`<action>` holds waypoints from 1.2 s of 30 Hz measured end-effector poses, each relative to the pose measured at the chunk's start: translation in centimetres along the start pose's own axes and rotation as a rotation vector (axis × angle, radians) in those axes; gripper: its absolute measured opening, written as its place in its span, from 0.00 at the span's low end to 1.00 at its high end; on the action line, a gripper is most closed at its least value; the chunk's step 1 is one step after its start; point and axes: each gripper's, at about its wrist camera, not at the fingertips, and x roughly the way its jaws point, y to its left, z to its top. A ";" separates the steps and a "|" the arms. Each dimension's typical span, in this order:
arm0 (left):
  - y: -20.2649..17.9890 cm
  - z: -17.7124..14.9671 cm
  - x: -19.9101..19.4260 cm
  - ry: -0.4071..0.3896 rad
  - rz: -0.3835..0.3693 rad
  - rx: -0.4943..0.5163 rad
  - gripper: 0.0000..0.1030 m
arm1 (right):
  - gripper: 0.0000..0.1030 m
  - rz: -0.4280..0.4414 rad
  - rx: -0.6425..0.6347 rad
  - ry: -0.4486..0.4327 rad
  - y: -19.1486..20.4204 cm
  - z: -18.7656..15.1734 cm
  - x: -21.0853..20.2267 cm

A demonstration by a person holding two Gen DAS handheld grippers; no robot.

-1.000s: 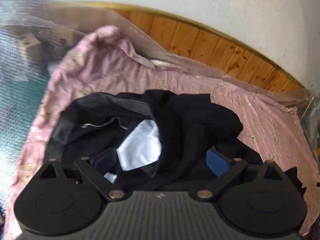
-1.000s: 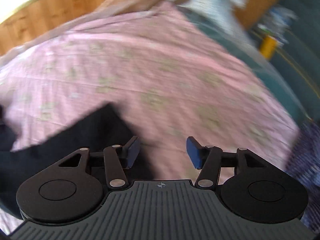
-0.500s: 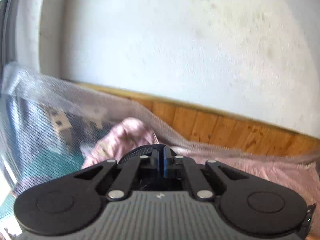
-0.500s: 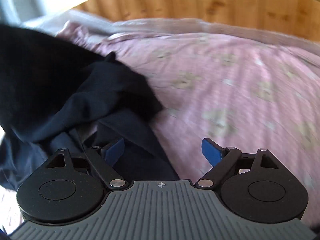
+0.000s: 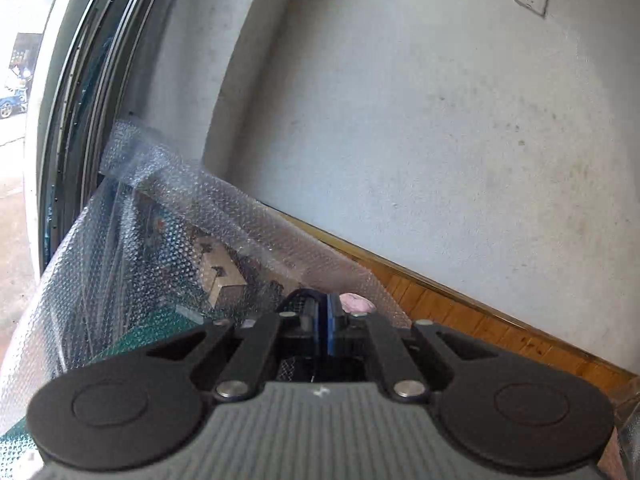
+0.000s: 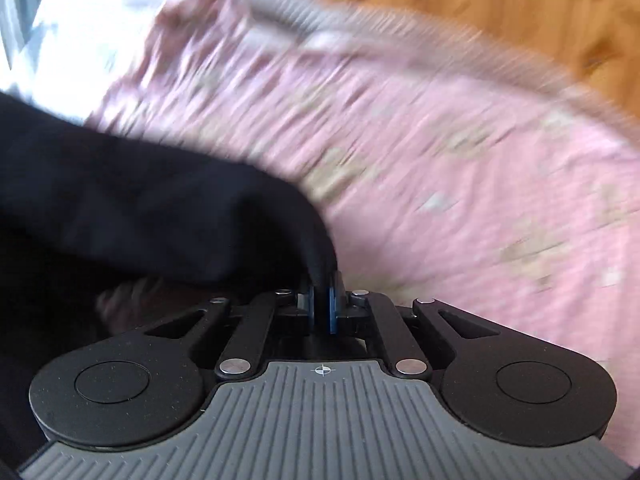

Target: Fold clothes

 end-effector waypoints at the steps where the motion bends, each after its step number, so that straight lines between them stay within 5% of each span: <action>1: -0.3 0.0 0.1 -0.002 -0.028 0.008 0.04 | 0.03 -0.054 0.034 -0.067 -1.2 1.0 -2.8; 6: -3.2 1.1 3.1 -0.045 -0.201 0.009 0.04 | 0.03 -0.397 -0.022 -0.380 -7.6 6.0 -20.9; 8: -5.5 1.2 6.1 -0.028 -0.244 0.019 0.04 | 0.03 -0.561 -0.124 -0.435 -9.5 7.3 -26.5; 11: -9.8 -0.1 13.6 0.044 -0.248 0.044 0.05 | 0.12 -0.747 -0.217 -0.392 -13.3 7.7 -28.2; 12: -11.2 -1.2 16.7 0.081 -0.222 0.053 0.05 | 0.43 -0.791 -0.201 -0.355 -15.2 7.0 -26.7; 14: -13.5 -4.1 23.4 0.197 -0.140 0.045 0.05 | 0.88 -0.825 -0.131 -0.193 -19.4 4.5 -22.6; 17: -15.1 -10.6 31.7 0.377 0.046 0.106 0.13 | 0.47 -0.782 0.107 0.041 -24.1 -2.7 -18.9; 18: -15.1 -12.4 33.0 0.429 0.082 0.144 0.14 | 0.56 -0.758 0.198 0.092 -25.2 -5.5 -18.4; 20: -14.5 -15.6 33.4 0.498 0.121 0.191 0.16 | 0.70 -0.656 0.366 0.037 -24.9 -11.5 -20.3; 24: -12.2 -17.1 29.1 0.525 0.092 0.177 0.52 | 0.73 -0.558 0.670 0.001 -23.3 -20.2 -24.2; 31: -7.6 -18.4 20.6 0.606 0.254 0.050 0.54 | 0.78 -0.375 1.221 -0.052 -20.9 -34.3 -31.2; 34: -8.2 -18.7 19.5 0.603 0.270 0.002 0.54 | 0.76 -0.346 1.182 0.000 -21.2 -33.5 -28.1; 35: -8.8 -19.0 19.4 0.602 0.267 0.006 0.54 | 0.61 -0.344 1.136 0.023 -21.5 -32.7 -27.1; 36: -9.5 -19.1 19.4 0.600 0.263 0.011 0.54 | 0.07 -0.355 1.048 0.045 -21.5 -31.2 -26.2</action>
